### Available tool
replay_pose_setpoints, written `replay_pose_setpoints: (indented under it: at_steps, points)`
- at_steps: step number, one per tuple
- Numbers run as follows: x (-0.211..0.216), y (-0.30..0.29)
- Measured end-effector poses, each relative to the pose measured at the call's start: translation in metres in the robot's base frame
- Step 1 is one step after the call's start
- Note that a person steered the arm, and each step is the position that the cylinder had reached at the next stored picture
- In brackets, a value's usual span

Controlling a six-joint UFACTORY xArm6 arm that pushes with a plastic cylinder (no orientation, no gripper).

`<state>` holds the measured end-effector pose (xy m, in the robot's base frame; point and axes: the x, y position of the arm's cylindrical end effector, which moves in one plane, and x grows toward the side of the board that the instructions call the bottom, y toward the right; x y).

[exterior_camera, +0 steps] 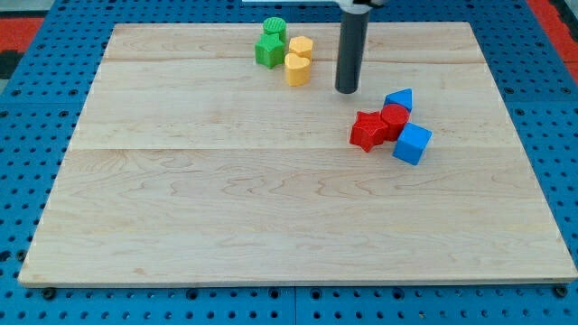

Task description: Place arm parallel to the right of green circle

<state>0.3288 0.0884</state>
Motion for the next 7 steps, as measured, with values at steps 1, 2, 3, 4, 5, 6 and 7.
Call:
replay_pose_setpoints:
  at_steps: [1,2,3,4,5,6,7]
  points:
    - [-0.003,0.01]
    - [-0.012,0.01]
    - [-0.048,0.012]
    - [-0.088,0.01]
    - [-0.096,-0.015]
    - [-0.106,-0.016]
    - [-0.119,-0.007]
